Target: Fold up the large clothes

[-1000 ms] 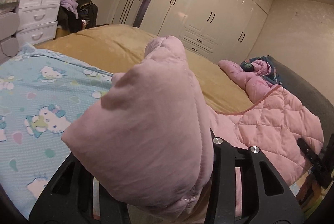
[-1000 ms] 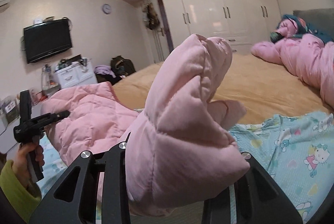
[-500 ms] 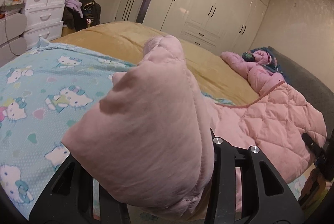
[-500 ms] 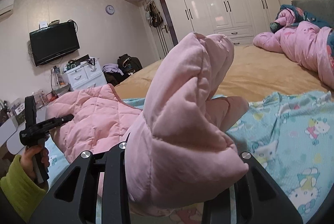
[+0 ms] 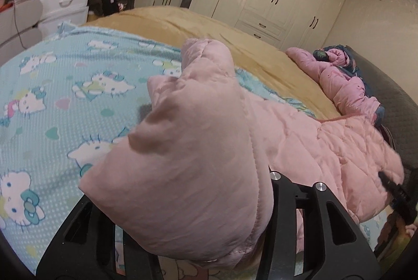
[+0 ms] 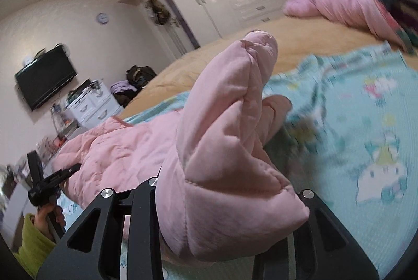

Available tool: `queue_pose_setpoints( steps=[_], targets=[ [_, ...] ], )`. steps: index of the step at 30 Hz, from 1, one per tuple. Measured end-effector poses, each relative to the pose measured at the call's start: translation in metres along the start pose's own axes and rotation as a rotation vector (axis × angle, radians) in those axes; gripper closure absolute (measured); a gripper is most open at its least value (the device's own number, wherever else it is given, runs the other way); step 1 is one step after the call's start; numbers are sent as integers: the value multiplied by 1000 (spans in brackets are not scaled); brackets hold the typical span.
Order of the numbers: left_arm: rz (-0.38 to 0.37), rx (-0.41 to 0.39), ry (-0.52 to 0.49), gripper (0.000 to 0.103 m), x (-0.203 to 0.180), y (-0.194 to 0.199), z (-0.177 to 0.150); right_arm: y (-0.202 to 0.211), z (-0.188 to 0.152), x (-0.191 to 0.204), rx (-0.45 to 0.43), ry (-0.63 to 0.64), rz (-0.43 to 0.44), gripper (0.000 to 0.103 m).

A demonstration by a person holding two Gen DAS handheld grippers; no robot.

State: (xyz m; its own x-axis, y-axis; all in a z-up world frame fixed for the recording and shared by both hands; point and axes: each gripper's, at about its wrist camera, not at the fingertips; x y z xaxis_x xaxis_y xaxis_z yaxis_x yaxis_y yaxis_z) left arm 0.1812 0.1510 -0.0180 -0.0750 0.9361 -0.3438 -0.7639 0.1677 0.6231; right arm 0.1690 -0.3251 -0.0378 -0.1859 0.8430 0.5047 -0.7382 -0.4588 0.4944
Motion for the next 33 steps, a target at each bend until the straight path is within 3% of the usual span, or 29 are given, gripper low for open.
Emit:
queue_pose_setpoints(
  steps=[5,8,12,19,24,26,28,33],
  targets=[
    [10,38,41,59,13,-10,-7,-7,-18,-38,28,-200,20,68],
    [28,64,66,49,20,-16,-12,-12,-37,-63,49,-342,27,60],
    [62,127,116,26,33,-29,-17,-19,-60,-88,78,-502,56,49],
    [67,137,159,19,41,-29,-20,-13,-58,-77,87,-467,-2,40],
    [114,94,133,15,35,-5,-15,2,-52,-71,141,-492,9,16],
    [129,53,121,11,34,9,-12,18,-48,-75,120,-505,-30,9],
    [147,0,112,10,35,28,-8,39,-38,-73,76,-483,-69,9],
    [174,-90,74,10,29,68,0,79,-16,-48,-11,-310,-158,7]
  ],
)
Point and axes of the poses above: each gripper's, at about its wrist camera, not at the fingertips, and y roughly against the way its jaws point, x to its left, z to its top, and after that the axes turned 3 degrees about x, right-handed
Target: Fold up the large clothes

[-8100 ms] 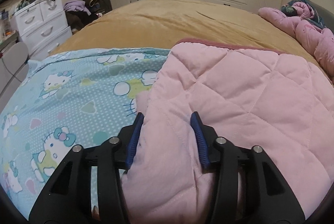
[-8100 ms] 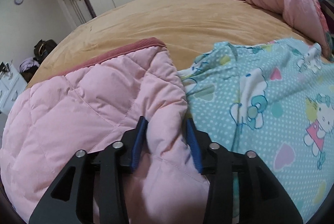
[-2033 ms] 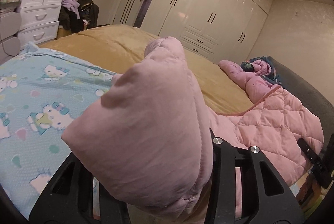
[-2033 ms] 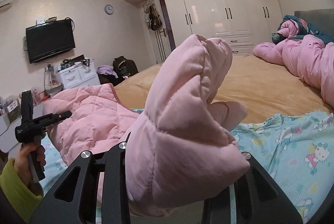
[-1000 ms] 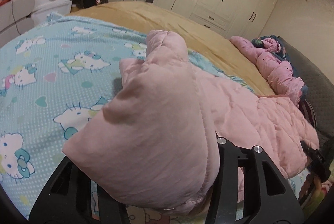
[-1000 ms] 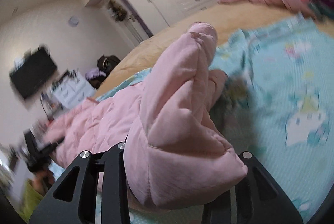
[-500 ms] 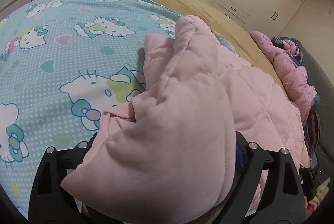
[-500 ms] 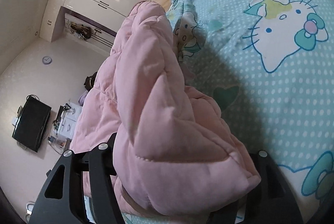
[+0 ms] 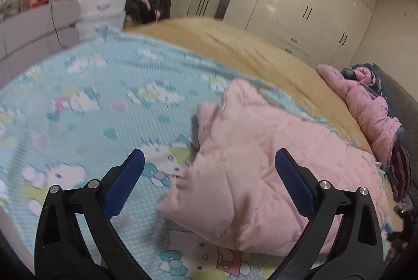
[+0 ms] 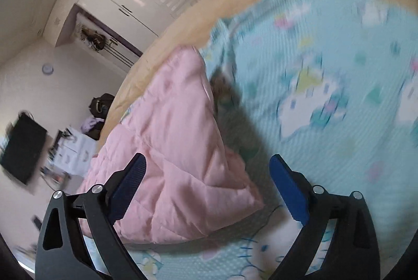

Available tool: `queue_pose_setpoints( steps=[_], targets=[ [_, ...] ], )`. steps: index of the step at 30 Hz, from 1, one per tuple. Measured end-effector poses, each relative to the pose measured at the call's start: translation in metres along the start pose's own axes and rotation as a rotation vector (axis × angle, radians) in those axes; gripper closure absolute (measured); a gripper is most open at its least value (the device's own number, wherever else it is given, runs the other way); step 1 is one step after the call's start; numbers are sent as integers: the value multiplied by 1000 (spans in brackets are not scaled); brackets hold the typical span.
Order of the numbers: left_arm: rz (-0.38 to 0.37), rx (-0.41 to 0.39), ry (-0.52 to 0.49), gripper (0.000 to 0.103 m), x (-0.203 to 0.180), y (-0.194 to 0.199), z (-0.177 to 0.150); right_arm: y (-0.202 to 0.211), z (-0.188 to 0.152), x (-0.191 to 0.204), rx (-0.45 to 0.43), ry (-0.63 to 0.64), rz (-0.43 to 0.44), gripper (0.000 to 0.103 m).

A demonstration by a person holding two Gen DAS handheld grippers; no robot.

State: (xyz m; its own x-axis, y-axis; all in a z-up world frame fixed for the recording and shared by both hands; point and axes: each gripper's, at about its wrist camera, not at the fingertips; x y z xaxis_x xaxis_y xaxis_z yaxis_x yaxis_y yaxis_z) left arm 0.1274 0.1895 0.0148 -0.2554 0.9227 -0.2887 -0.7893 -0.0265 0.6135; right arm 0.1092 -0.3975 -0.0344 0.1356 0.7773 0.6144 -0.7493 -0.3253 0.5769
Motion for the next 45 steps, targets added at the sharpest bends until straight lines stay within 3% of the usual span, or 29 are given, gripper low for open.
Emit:
queue_pose_setpoints(
  steps=[8,16,22,30,35,45],
  targets=[
    [-19,-75,-48,9,-25,51,8,56,-1,71,-148,253,5,4],
    [-76,-107,-110,9,-56,91,-16,97,-30,140,-236,494,43,4],
    [-125,-78,-142,9,-80,101,-48,102,-59,167,-199,607,14,4],
    [-145,-20,-183,9,-105,98,-84,76,-119,161,-145,692,-62,4],
    [-117,9,-213,9,-114,91,-96,60,-127,157,-65,655,-27,4],
    [-123,10,-234,9,-119,94,-100,56,-128,156,-48,653,-33,4]
  ],
)
Point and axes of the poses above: each gripper's, at about its wrist camera, not at the fingertips, and y roughly against the way its jaws point, x to its left, z to its top, and after that the axes turned 3 degrees about x, right-handed
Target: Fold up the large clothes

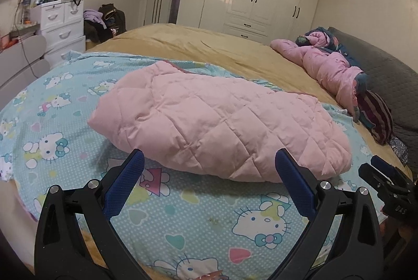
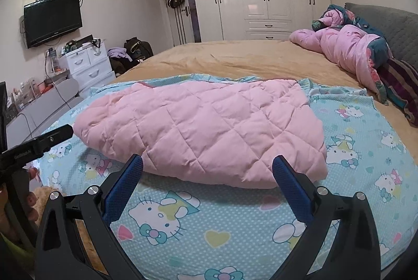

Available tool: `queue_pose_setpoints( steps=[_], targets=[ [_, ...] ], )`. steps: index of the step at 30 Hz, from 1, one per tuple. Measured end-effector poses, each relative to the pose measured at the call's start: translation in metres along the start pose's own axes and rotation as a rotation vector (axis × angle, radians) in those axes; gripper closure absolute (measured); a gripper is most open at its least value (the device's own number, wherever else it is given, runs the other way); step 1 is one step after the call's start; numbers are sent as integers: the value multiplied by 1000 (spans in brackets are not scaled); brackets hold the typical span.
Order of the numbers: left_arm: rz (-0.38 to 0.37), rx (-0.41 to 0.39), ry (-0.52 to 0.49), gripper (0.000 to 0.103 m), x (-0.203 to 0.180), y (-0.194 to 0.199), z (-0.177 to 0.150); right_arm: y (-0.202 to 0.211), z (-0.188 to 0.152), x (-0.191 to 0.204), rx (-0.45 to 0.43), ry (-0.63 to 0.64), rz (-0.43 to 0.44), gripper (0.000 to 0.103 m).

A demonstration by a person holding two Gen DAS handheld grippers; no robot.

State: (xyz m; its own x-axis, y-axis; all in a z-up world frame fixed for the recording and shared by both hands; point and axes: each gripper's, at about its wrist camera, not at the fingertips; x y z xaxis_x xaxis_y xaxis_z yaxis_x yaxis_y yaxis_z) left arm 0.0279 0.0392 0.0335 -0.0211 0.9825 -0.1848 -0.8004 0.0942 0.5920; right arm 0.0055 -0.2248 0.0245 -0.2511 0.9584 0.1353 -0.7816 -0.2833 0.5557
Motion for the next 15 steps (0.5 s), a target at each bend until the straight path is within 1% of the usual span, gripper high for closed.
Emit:
queue_pose_setpoints(
  steps=[15],
  targets=[
    [20,5,-2,9,0,3,1,3,0,1,-3,3,2,4]
  ],
)
Point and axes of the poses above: each gripper's, at about its wrist camera, not at the fingertips, and y roughly against the way its jaws point, x to its left, z to its top, and after that the axes turned 3 degrees about x, right-handed
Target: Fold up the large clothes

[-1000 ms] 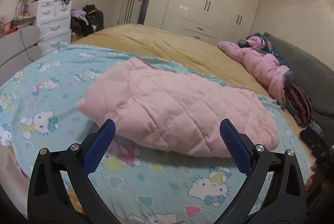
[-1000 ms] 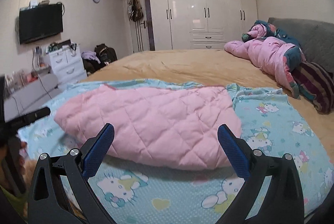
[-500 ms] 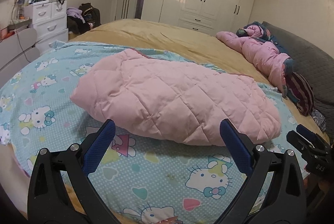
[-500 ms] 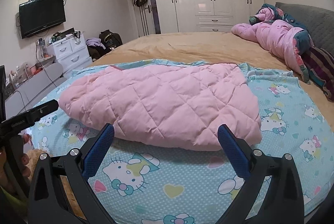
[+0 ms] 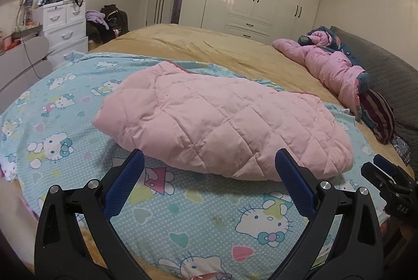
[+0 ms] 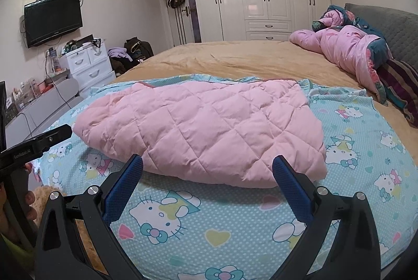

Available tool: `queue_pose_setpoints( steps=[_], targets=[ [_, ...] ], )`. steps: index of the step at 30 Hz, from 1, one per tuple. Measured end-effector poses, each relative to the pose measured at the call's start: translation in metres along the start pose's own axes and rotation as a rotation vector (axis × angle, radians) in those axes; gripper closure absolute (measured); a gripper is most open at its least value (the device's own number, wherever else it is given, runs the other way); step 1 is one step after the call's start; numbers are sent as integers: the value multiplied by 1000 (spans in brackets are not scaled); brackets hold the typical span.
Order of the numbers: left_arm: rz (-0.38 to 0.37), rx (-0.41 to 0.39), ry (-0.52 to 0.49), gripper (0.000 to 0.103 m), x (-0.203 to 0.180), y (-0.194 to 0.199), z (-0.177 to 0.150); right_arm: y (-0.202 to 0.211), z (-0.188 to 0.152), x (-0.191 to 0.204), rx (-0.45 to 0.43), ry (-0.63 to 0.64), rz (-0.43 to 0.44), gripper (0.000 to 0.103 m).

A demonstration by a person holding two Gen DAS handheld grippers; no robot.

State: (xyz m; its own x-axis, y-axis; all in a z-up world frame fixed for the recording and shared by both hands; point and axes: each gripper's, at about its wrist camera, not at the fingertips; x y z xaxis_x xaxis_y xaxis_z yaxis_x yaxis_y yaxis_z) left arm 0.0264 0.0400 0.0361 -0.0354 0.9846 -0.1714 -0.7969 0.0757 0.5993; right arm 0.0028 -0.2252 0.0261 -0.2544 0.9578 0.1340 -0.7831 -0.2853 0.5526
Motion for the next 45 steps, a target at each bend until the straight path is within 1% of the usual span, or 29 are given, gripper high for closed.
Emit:
queue_pose_setpoints(
  steps=[45],
  targets=[
    [26,2,-3,9,5,4,-1,1,1,3,6,5,5,4]
  ],
)
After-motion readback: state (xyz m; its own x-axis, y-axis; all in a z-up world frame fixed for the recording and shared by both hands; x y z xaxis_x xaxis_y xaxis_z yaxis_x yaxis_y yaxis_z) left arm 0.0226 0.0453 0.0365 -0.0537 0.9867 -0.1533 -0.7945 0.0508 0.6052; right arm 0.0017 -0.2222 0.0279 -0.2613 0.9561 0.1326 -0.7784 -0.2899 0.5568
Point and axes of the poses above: each gripper's, at about its wrist camera, not at the fingertips, and y roughly against the way its jaws point, x to its left, z to its top, and after that the axes turned 3 degrees about x, right-handed
